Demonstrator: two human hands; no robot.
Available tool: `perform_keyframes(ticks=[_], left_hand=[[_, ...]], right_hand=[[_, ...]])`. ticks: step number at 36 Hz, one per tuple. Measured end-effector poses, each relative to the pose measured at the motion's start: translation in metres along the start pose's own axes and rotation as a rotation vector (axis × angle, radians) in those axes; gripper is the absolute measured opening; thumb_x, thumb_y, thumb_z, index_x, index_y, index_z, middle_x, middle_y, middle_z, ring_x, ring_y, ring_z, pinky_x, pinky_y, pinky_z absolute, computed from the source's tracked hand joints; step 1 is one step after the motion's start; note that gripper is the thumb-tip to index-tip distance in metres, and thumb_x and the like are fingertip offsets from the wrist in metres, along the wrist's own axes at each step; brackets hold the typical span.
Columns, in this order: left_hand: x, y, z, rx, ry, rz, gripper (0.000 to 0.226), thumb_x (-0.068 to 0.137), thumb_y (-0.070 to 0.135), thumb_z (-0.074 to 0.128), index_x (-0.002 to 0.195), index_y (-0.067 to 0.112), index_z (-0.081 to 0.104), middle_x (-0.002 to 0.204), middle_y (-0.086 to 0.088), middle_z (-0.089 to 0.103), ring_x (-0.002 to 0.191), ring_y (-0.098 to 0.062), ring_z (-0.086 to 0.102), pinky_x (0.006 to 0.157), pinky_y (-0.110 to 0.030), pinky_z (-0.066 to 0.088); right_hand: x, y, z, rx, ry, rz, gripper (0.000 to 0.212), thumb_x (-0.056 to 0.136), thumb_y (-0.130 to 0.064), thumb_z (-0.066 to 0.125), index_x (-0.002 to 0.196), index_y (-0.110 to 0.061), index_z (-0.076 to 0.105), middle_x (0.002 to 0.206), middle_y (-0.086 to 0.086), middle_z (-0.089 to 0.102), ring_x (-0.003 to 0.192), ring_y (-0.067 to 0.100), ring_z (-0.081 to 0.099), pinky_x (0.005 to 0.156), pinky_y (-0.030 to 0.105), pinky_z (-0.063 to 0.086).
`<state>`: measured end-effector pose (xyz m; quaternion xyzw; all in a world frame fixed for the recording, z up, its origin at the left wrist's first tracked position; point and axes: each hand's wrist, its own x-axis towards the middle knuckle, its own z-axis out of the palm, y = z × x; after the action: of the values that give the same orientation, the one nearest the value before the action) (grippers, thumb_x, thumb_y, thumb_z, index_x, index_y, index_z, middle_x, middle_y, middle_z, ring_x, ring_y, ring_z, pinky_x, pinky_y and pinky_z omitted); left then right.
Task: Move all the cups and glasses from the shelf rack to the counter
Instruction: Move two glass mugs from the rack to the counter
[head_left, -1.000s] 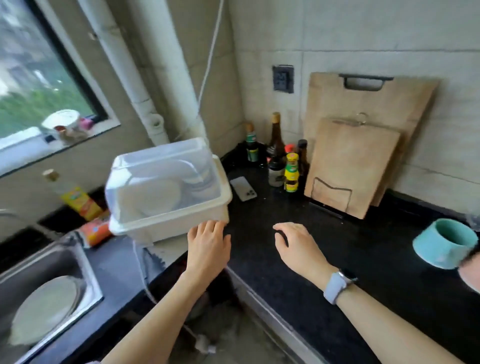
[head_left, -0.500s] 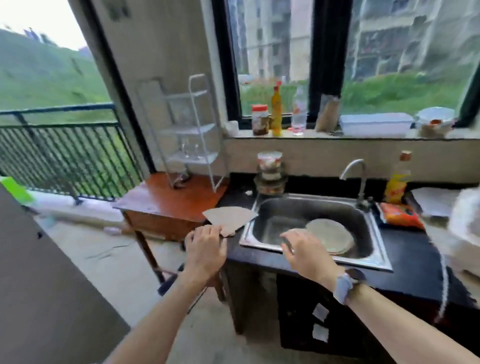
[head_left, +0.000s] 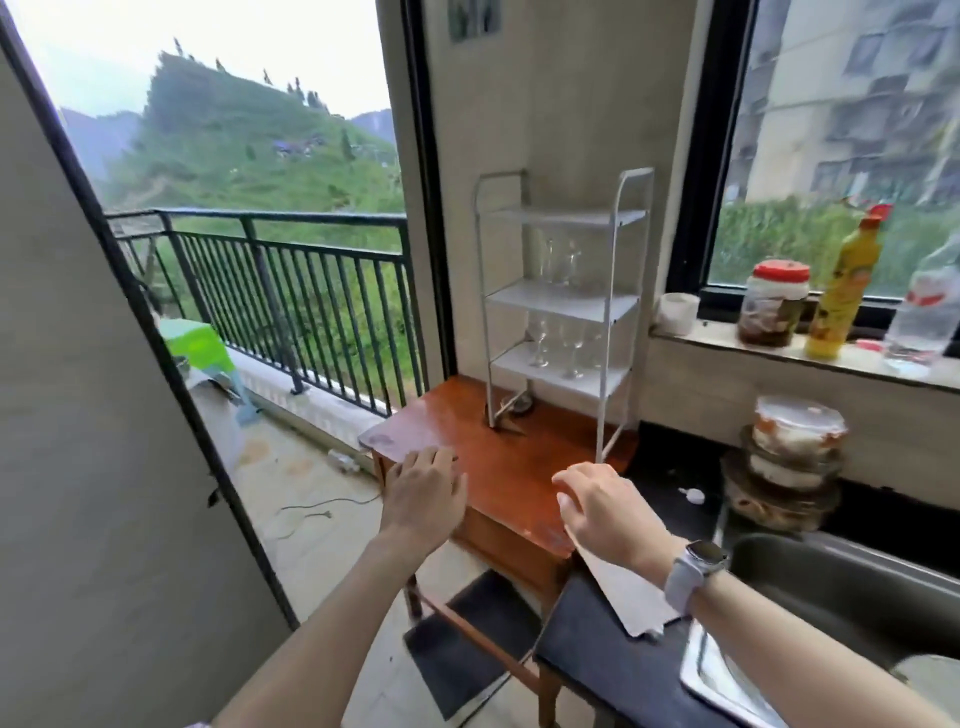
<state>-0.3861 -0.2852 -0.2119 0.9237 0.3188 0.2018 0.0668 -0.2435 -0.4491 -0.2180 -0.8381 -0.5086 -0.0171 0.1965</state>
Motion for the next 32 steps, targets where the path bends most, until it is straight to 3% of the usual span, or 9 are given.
perform_keyframes(ticks=[16, 24, 28, 32], left_hand=[[0.271, -0.005, 0.034, -0.077, -0.007, 0.199, 0.031, 0.091, 0.025, 0.041, 0.116, 0.011, 0.052, 0.123, -0.009, 0.056, 0.116, -0.028, 0.048, 0.096, -0.042, 0.037], [0.398, 0.008, 0.078, -0.181, -0.043, 0.38, 0.034, 0.092, 0.027, 0.041, 0.123, 0.014, 0.046, 0.126, -0.009, 0.054, 0.116, -0.03, 0.049, 0.095, -0.043, 0.037], [0.453, 0.021, 0.097, -0.284, -0.045, 0.397, 0.04, 0.092, 0.025, 0.044, 0.129, 0.01, 0.041, 0.128, -0.015, 0.052, 0.115, -0.034, 0.05, 0.091, -0.043, 0.04], [0.493, 0.038, 0.116, -0.486, -0.081, 0.364, 0.044, 0.092, 0.023, 0.046, 0.132, 0.007, 0.037, 0.133, -0.017, 0.047, 0.121, -0.033, 0.043, 0.099, -0.045, 0.039]], right_hand=[[0.234, 0.051, -0.022, -0.003, 0.045, 0.135, 0.039, 0.094, -0.022, 0.038, 0.131, -0.011, 0.045, 0.136, 0.01, 0.051, 0.127, 0.026, 0.041, 0.107, 0.041, 0.036], [0.334, 0.084, -0.029, -0.031, 0.219, 0.304, 0.04, 0.093, -0.019, 0.039, 0.131, -0.007, 0.04, 0.132, 0.015, 0.049, 0.122, 0.032, 0.044, 0.1, 0.046, 0.039], [0.384, 0.103, -0.029, 0.054, 0.346, 0.423, 0.044, 0.092, -0.016, 0.041, 0.134, -0.005, 0.035, 0.132, 0.019, 0.047, 0.123, 0.034, 0.041, 0.101, 0.041, 0.036], [0.42, 0.121, -0.026, 0.15, 0.468, 0.504, 0.043, 0.089, -0.005, 0.044, 0.131, 0.003, 0.035, 0.126, 0.025, 0.047, 0.119, 0.037, 0.041, 0.099, 0.039, 0.033]])
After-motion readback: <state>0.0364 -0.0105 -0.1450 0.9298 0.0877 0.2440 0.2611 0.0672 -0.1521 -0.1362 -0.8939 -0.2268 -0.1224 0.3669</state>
